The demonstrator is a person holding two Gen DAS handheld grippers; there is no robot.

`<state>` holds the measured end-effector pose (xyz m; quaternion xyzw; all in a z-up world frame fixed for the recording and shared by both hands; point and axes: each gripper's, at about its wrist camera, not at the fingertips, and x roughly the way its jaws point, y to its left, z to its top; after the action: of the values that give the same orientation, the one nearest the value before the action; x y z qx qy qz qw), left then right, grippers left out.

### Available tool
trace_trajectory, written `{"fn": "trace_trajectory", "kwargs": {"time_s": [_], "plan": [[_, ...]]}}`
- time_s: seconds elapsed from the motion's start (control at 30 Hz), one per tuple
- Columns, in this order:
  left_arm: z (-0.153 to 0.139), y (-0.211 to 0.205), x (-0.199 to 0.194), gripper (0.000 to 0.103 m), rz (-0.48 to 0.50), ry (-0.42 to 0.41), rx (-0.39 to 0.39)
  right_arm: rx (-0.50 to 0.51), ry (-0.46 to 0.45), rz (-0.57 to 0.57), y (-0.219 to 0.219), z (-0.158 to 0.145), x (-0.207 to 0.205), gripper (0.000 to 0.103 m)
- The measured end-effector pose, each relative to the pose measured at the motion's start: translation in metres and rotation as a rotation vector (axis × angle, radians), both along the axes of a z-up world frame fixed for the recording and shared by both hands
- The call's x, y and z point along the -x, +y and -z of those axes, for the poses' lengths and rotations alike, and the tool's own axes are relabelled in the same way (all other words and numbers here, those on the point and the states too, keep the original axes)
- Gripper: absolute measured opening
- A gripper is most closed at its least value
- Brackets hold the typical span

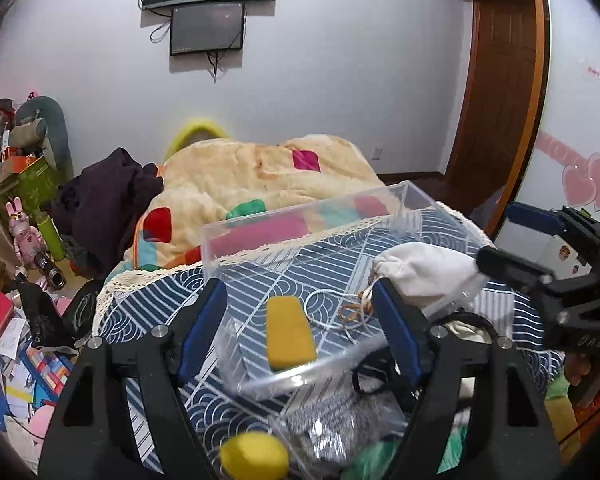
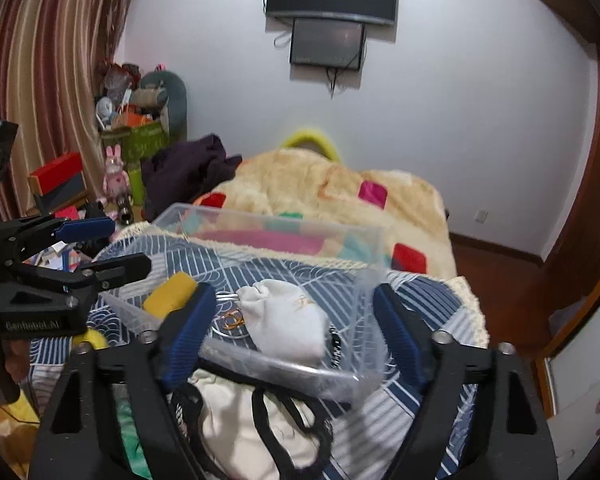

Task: Organize soft objects
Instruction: 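Grasp the yellow felt ball with the left tool while the right tool grasps the black-strapped underwear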

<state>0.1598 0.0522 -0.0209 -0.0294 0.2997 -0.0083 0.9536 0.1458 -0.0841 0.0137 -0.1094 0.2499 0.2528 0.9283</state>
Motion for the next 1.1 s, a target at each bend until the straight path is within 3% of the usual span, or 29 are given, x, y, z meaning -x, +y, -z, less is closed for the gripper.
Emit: {"fn": "trace_trajectory", "kwargs": {"time_s": [0.03, 0.1, 0.23, 0.43, 0.6, 0.73, 0.8, 0.93, 1.03, 1.1], "plan": [[-0.001, 0.001, 0.006, 0.091, -0.004, -0.005, -0.001, -0.006, -0.004, 0.0, -0.004, -0.002, 0.004, 0.083], [-0.002, 0.002, 0.021, 0.097, -0.018, -0.026, -0.001, -0.013, 0.003, -0.006, -0.013, -0.001, 0.012, 0.086], [0.006, 0.005, 0.043, 0.097, -0.024, -0.018, -0.01, 0.001, 0.03, -0.011, -0.017, 0.014, 0.024, 0.095], [0.04, 0.013, 0.065, 0.098, -0.052, 0.063, -0.018, 0.039, 0.123, -0.02, -0.018, 0.055, 0.033, 0.095], [0.073, 0.024, 0.073, 0.097, -0.084, 0.138, 0.019, 0.003, 0.239, -0.009, -0.025, 0.083, 0.025, 0.095], [0.087, 0.031, 0.077, 0.097, -0.117, 0.144, 0.034, -0.008, 0.293, -0.012, -0.025, 0.095, 0.021, 0.093], [0.09, 0.033, 0.076, 0.093, -0.123, 0.142, 0.047, -0.004, 0.306, -0.023, -0.021, 0.098, 0.02, 0.081], [0.098, 0.033, 0.072, 0.079, -0.107, 0.154, 0.081, 0.014, 0.306, -0.024, -0.014, 0.104, 0.021, 0.069], [0.101, 0.028, 0.069, 0.07, -0.092, 0.151, 0.09, 0.001, 0.296, -0.027, -0.014, 0.102, 0.026, 0.05], [0.102, 0.026, 0.066, 0.061, -0.079, 0.152, 0.099, 0.0, 0.294, -0.013, -0.017, 0.101, 0.027, 0.032]]}}
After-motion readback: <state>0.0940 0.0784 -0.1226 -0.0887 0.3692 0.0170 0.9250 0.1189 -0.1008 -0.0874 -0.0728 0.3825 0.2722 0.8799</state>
